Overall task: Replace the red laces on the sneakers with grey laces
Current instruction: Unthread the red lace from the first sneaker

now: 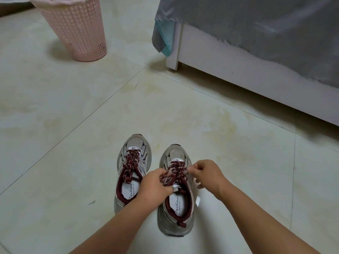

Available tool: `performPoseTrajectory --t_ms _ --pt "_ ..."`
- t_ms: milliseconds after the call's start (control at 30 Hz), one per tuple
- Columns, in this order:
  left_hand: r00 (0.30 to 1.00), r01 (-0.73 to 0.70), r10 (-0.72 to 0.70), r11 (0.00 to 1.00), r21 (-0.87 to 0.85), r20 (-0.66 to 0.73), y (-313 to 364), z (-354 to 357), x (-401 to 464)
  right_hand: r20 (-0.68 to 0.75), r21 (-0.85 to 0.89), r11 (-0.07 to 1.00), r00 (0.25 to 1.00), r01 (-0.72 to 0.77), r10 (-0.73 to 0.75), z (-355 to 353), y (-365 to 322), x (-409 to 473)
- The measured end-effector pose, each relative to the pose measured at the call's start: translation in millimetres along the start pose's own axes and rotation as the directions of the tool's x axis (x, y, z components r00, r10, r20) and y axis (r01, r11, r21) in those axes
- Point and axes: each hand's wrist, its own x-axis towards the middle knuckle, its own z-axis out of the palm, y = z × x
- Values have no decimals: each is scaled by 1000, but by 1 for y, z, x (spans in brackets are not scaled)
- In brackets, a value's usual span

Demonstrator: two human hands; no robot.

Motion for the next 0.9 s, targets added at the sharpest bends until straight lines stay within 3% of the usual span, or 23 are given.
performPoseTrajectory --t_ms 167,300,367,567,767,900 --pt "1000 2 -2 1000 -18 2 0 0 -1 83 195 979 995 -62 47 17 8 -7" --pt "1000 -11 11 1000 15 -3 1 2 -3 -53 -150 988 997 47 -55 11 4 2" --pt "1000 -4 4 1000 4 -2 1 3 -4 -86 -233 969 991 85 -107 12 2 1" --pt "1000 6 -6 998 -63 8 1 3 -3 89 163 984 994 -76 62 15 11 -6" --pt "1000 -3 5 999 -53 27 0 2 -4 -160 -108 994 986 32 -49 5 6 3" --pt "1000 -15 16 997 -70 12 -1 1 -4 82 146 982 991 -121 109 8 8 -5"
